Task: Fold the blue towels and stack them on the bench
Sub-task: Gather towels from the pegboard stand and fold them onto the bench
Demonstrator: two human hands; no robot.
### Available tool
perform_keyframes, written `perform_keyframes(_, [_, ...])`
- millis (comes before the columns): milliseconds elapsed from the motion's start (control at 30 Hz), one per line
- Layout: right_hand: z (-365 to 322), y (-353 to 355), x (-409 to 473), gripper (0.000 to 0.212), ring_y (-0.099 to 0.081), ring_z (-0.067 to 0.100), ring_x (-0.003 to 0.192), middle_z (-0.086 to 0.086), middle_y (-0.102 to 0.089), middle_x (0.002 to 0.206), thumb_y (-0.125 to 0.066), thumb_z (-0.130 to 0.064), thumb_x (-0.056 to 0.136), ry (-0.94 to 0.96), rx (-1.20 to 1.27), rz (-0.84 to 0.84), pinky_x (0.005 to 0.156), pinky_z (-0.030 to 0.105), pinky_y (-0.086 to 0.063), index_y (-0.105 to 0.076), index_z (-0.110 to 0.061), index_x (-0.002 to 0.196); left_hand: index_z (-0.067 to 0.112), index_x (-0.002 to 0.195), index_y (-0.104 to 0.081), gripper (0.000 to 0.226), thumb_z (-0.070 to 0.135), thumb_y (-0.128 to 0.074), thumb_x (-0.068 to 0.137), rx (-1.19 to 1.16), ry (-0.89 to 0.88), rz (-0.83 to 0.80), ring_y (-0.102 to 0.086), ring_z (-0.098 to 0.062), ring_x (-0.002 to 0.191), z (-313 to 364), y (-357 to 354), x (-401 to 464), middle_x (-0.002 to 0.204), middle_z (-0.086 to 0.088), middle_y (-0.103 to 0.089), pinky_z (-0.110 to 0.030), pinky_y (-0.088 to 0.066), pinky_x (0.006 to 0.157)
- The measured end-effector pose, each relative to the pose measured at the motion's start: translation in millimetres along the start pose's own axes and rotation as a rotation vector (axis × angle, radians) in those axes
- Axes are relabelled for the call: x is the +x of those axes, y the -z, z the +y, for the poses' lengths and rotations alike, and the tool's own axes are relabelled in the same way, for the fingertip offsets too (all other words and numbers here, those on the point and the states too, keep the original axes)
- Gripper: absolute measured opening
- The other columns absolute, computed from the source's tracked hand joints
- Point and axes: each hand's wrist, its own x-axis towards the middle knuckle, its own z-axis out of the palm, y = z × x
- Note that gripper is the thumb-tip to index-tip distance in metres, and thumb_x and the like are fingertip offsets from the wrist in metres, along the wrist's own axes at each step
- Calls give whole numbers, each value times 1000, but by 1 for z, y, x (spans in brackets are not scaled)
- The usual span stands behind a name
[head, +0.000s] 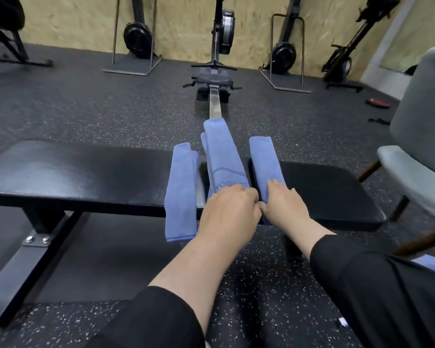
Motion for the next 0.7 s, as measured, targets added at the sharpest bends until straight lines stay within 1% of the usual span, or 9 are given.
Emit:
perform_keyframes(33, [0, -1, 0, 28, -55, 30, 109, 7, -56, 112, -55, -32, 98, 8, 13, 34, 103, 45, -38, -49, -9, 112, 18, 111, -66, 27, 32, -45, 102, 5, -5, 6, -56, -28, 105, 1, 0, 1, 108, -2, -63, -42, -47, 84])
perform_keyframes(100, [0, 1, 1, 10, -50, 31, 91, 6, -51, 94, -50, -17, 97, -2, 67, 76, 84, 39, -40, -47, -9, 101, 18, 111, -66, 28, 32, -44, 102, 4, -5, 13, -56, -28, 105, 3, -1, 2, 108, -2, -63, -42, -47, 85])
perform_keyframes(200, [6, 15, 8, 8, -50, 34, 79, 11, -54, 87, -48, -9, 96, -12, 70, 95, 68, 38, -39, -41, -11, 92, 18, 112, -66, 28, 30, -43, 102, -12, -8, 24, -56, -28, 105, 5, -4, 4, 109, -2, -64, -41, -46, 84])
perform_keyframes(267, [20, 34, 15, 5, -57, 38, 85, 18, -63, 97, -44, -4, 94, -7, 92, 159, 71, 42, -45, -47, -7, 95, 18, 112, -65, 27, 29, -42, 102, -16, -16, 26, -55, -27, 104, 9, -4, 6, 110, 0, -63, -39, -44, 84])
perform_keyframes(400, [54, 113, 18, 33, -59, 41, 102, 22, -65, 115, -41, -4, 95, 0, 120, 355, 80, 43, -42, -60, -8, 122, 19, 117, -63, 27, 30, -43, 103, -78, -30, 63, -54, -27, 111, 27, 0, 11, 115, 0, -63, -41, -44, 91])
perform_keyframes(500, [78, 183, 0, 36, -58, 39, 106, 19, -66, 118, -41, -4, 94, 12, 130, 382, 84, 43, -47, -63, -14, 121, 25, 139, -54, 37, 34, -50, 103, -213, -54, 160, -51, -25, 124, 52, 4, 15, 131, 1, -60, -43, -41, 102])
perform_keyframes(600, [98, 236, -48, 36, -59, 30, 104, 10, -70, 114, -43, -7, 93, 103, 129, 389, 81, 35, -44, -67, -21, 115, 26, 155, -33, 65, 42, -60, 97, -359, -93, 266, -41, -21, 137, 89, 12, 21, 150, 3, -47, -45, -35, 112])
perform_keyframes(667, [109, 259, -91, 36, -59, 21, 100, 4, -71, 109, -44, -5, 92, 140, 116, 351, 77, 30, -39, -69, -20, 114, 30, 158, -22, 79, 48, -63, 94, -436, -100, 187, -35, -15, 141, 122, 12, 21, 155, 8, -40, -44, -32, 114])
perform_keyframes(700, [115, 267, -114, 36, -59, 15, 95, 1, -71, 105, -45, -5, 92, 146, 115, 331, 75, 28, -38, -69, -21, 113, 32, 155, -29, 75, 50, -65, 92, -505, -115, 112, -40, -13, 137, 137, 9, 21, 150, 9, -47, -42, -36, 111])
